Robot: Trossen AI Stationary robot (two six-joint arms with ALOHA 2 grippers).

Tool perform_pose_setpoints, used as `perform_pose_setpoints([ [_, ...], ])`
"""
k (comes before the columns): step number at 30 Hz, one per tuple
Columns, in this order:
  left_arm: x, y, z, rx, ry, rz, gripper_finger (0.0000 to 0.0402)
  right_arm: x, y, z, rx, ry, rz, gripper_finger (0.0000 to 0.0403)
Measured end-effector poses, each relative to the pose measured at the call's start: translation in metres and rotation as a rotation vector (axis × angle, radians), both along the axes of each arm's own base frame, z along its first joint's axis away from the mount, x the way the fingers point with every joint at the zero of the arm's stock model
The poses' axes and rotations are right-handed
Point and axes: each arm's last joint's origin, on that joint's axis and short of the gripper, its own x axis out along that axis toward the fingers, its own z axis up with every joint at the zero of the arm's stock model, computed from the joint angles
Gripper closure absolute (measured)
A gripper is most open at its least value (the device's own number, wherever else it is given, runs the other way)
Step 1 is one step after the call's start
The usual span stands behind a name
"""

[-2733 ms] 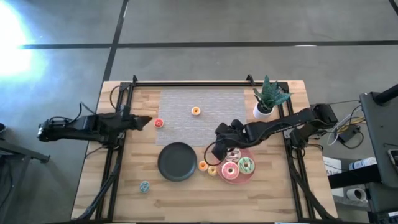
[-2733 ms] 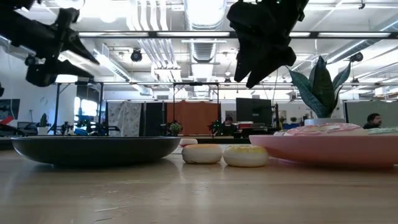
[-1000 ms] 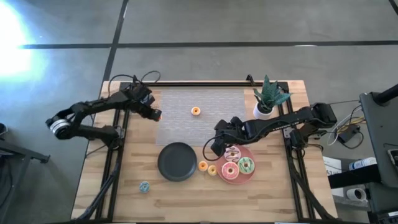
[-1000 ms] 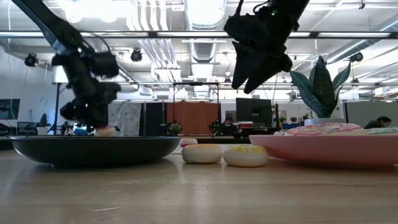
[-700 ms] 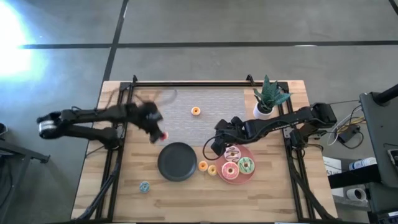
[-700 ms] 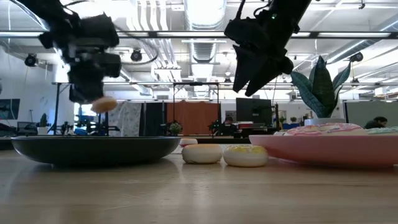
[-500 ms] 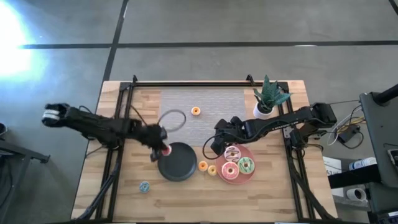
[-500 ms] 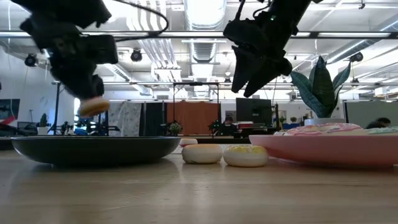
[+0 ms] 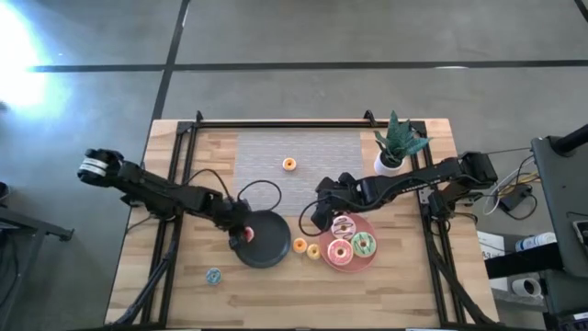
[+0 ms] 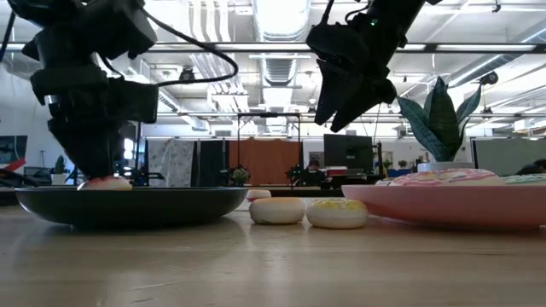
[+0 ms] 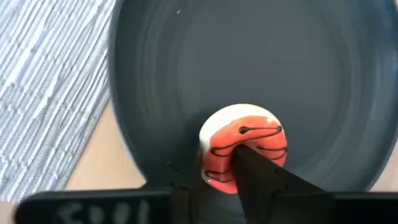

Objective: Pick & Place donuts
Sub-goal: Put the small orange donut on the black plate, then put the small red donut on the black plate

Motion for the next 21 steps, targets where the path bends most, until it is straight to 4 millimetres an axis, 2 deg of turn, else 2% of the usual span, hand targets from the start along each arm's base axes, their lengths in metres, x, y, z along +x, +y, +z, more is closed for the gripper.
perform_pose_setpoints([
  [5, -0.006, 0.001, 0.006, -0.018, 0.05, 0.054, 0.029, 0.0, 0.001, 0.0, 0.0, -0.001, 0.003, 0.0181],
  [12, -0.008, 0.002, 0.04, -0.016, -0.04, 0.068, 0.0283, 0.0, 0.002, 0.0, 0.021, -0.006, -0.007, 0.0181],
  [15, -0.008, 0.004, 0.052, 0.012, -0.098, 0.091, 0.0283, 0.001, -0.001, 0.0, 0.081, -0.028, -0.071, 0.0181],
  [18, -0.007, 0.006, 0.062, 0.015, -0.13, 0.115, 0.0283, 0.008, -0.018, 0.003, 0.197, -0.119, -0.163, 0.0181],
  [21, -0.007, 0.006, 0.074, 0.008, -0.166, 0.12, 0.0283, 0.022, -0.049, 0.008, 0.22, -0.257, -0.219, 0.0181],
])
